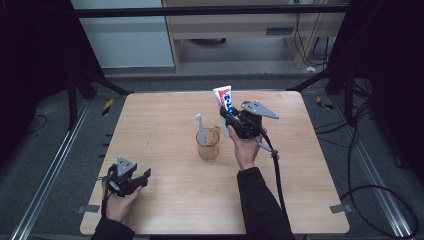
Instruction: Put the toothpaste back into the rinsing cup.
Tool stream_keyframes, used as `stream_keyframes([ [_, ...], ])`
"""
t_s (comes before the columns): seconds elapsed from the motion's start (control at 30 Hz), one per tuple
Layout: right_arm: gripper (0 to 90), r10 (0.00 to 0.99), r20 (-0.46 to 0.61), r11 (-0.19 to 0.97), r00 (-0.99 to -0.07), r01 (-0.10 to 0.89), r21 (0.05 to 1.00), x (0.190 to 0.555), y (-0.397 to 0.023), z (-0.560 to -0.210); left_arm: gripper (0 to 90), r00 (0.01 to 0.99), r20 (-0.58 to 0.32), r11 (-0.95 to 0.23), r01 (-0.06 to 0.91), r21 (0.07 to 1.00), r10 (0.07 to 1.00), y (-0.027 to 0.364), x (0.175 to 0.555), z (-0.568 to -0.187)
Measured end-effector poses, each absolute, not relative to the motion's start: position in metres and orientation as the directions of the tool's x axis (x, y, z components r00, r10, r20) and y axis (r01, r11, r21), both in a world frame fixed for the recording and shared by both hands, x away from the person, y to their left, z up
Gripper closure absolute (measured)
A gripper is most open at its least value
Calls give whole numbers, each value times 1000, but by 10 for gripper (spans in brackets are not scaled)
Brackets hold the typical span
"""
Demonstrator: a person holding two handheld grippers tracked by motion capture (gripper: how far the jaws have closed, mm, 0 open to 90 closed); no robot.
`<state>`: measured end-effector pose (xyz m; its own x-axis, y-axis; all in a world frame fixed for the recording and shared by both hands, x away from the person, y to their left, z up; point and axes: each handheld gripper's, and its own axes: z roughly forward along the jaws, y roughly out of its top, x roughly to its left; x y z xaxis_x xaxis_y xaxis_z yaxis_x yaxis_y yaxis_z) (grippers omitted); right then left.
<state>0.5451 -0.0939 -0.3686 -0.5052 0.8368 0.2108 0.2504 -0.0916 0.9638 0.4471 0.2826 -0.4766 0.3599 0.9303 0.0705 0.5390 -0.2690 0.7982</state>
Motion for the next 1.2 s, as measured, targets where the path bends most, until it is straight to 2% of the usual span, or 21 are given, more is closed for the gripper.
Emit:
stream_keyframes([
  [0.53, 691, 822, 236, -125, -517, 242, 962, 564, -67, -382, 423, 359, 68, -266, 540, 798, 931, 283, 447, -477],
  [1.2, 685, 824, 230, -77, -518, 299, 951, 574, -43, -414, 423, 360, 67, -266, 540, 798, 931, 284, 447, -477],
])
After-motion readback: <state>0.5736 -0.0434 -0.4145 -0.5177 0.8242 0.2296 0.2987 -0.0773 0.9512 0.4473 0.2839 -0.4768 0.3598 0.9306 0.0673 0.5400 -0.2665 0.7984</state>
